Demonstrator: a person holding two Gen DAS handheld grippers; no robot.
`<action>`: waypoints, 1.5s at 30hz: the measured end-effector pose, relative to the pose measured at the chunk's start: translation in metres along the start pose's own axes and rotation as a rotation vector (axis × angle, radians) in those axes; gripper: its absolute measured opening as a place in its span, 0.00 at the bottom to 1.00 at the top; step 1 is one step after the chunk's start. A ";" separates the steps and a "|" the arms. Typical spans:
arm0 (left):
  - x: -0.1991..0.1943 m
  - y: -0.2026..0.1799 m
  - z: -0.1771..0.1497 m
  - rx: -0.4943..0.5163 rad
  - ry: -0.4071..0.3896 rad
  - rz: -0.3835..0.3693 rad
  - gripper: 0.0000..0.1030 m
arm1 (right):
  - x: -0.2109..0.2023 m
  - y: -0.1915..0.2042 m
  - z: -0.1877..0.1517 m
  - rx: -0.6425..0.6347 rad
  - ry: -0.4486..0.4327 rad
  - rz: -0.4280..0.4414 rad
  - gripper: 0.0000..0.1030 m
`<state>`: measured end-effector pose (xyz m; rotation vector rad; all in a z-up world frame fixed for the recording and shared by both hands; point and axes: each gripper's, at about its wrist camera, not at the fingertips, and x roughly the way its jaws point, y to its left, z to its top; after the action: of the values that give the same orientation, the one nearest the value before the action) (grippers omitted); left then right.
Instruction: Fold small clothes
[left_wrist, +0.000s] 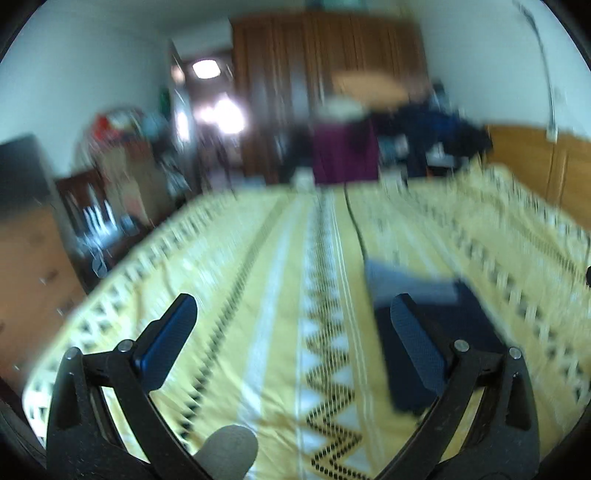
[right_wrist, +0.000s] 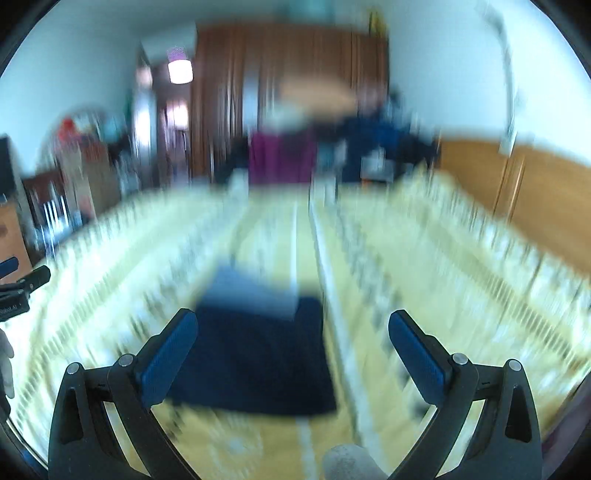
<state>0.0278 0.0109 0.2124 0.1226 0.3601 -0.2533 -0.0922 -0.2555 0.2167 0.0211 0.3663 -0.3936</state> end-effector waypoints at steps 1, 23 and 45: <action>-0.030 0.002 0.016 -0.014 -0.081 0.017 1.00 | -0.030 0.001 0.020 0.000 -0.093 -0.016 1.00; -0.066 0.022 0.000 -0.139 0.104 0.011 1.00 | -0.094 0.038 -0.009 -0.015 0.072 0.041 1.00; 0.011 0.023 -0.103 -0.036 0.375 0.077 1.00 | 0.016 0.046 -0.159 -0.171 0.489 -0.080 1.00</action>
<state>0.0092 0.0472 0.1140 0.1488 0.7310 -0.1468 -0.1158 -0.2047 0.0596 -0.0653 0.8850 -0.4341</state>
